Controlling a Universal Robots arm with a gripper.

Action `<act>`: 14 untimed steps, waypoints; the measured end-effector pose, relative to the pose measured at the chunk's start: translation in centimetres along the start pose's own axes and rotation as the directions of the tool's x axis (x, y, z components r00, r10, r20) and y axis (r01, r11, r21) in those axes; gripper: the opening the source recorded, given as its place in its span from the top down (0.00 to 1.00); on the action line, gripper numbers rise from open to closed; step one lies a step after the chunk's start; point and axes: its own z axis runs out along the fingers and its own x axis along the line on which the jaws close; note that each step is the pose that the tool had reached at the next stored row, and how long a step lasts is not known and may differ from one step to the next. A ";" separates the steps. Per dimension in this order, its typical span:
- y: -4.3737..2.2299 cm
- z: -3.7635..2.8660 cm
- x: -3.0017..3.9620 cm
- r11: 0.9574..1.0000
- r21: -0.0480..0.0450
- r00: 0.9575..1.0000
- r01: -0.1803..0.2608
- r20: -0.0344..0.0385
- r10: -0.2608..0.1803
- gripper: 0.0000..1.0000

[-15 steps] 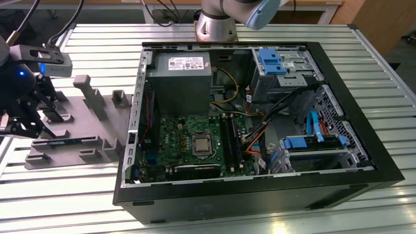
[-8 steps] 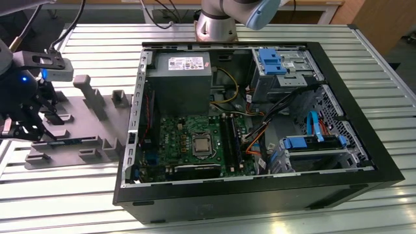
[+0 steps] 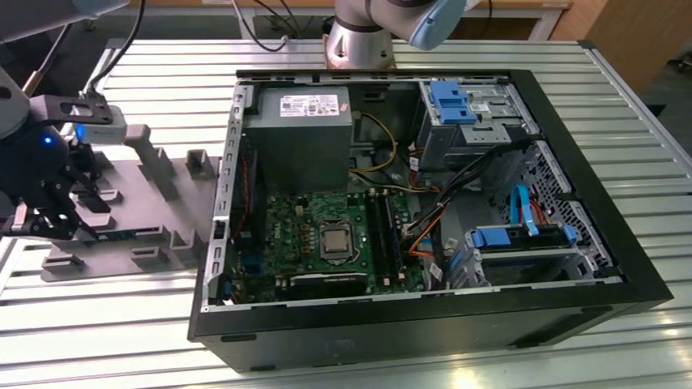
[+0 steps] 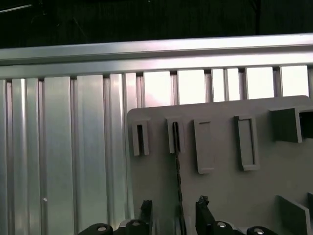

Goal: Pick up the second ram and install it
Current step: 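Pick up the second ram and move it above second insertion slot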

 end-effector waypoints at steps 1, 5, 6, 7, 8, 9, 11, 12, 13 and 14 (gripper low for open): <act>0.01 0.18 0.00 1.000 0.000 1.000 0.012 0.000 -0.012 0.53; 0.42 1.73 -0.17 0.999 -0.002 0.999 0.042 0.001 -0.042 0.53; 0.45 1.91 -0.17 0.999 -0.002 0.999 0.042 0.001 -0.042 0.53; 0.49 2.10 -0.17 0.999 -0.003 0.999 0.042 0.001 -0.042 0.53; 0.52 2.28 -0.17 0.999 -0.004 0.999 0.042 0.001 -0.042 0.53; 0.57 2.46 -0.17 0.999 -0.004 0.999 0.044 0.001 -0.044 0.53; 0.62 2.82 -0.16 0.999 -0.005 0.999 0.048 0.001 -0.048 0.53; 0.64 2.92 -0.16 0.999 -0.005 0.999 0.048 0.001 -0.048 0.53; 0.64 2.93 -0.16 0.999 -0.005 0.999 0.048 0.000 -0.048 0.53; 0.65 2.93 -0.16 0.999 -0.005 0.999 0.048 0.000 -0.048 0.53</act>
